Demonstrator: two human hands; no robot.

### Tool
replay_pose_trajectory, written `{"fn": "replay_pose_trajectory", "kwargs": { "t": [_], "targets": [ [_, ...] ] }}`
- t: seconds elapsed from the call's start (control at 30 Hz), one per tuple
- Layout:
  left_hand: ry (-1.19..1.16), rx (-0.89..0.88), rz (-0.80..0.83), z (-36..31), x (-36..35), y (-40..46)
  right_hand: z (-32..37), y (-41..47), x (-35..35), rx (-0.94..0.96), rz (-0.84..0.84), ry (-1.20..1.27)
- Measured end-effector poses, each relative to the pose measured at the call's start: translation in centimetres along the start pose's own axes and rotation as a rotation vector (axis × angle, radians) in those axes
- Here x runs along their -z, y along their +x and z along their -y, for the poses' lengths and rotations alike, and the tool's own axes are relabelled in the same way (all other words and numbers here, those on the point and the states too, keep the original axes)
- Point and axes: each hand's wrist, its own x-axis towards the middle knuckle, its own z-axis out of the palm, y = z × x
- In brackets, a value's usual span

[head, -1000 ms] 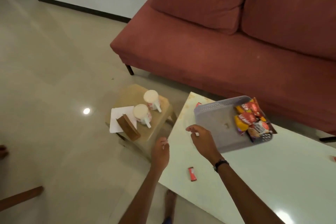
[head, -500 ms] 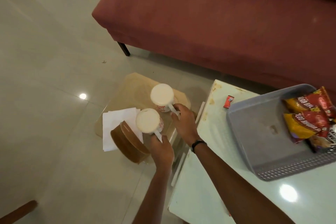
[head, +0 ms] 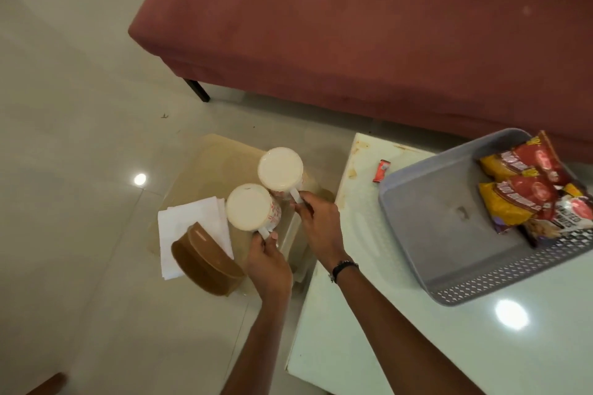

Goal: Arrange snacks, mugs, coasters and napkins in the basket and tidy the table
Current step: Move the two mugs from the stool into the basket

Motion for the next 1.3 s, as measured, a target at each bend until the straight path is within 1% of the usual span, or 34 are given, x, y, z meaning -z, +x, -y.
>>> {"fn": "replay_pose_trajectory", "kwargs": {
  "t": [0.07, 0.17, 0.33, 0.4, 0.47, 0.53, 0.67, 0.73, 0.93, 1.0, 1.13, 1.3],
  "targets": [
    [0.049, -0.094, 0.040, -1.1, -0.5, -1.1, 0.1, -0.9, 2.3, -0.036, -0.088, 0.045],
    [0.106, -0.174, 0.121, -3.2, -1.7, -2.9, -0.1, -2.6, 6.7, -0.081, -0.212, 0.108],
    [0.154, -0.344, 0.363, -6.5, -6.3, -6.4, -3.2, -6.0, 14.0, -0.139, -0.428, 0.137],
    [0.224, -0.406, 0.455, -7.8, -8.6, -7.8, -5.1, -7.1, 16.2, -0.191, -0.509, 0.107],
    [0.254, -0.468, 0.534, -8.9, -11.1, -8.9, -6.9, -8.0, 17.7, -0.261, -0.586, 0.107],
    [0.247, -0.479, 0.617, -9.1, -14.0, -9.3, -8.7, -8.7, 18.7, -0.322, -0.653, 0.108],
    [0.336, -0.545, 0.776, -8.5, -19.1, -9.0, -11.2, -9.4, 19.0, -0.439, -0.773, 0.119],
    [0.381, -0.588, 0.797, -8.2, -20.9, -8.9, -11.9, -9.4, 18.7, -0.480, -0.830, 0.136],
    [0.484, -0.639, 0.820, -7.4, -23.9, -8.5, -12.5, -9.2, 17.7, -0.561, -0.953, 0.300],
    [0.504, -0.635, 0.818, -7.2, -24.4, -8.1, -12.6, -9.3, 17.5, -0.579, -0.964, 0.330],
    [0.518, -0.682, 0.812, -7.4, -24.7, -7.7, -12.4, -9.1, 17.3, -0.585, -0.985, 0.342],
    [0.509, -0.693, 0.849, -7.0, -25.0, -7.3, -12.4, -7.1, 17.2, -0.611, -1.026, 0.381]
  ]
}}
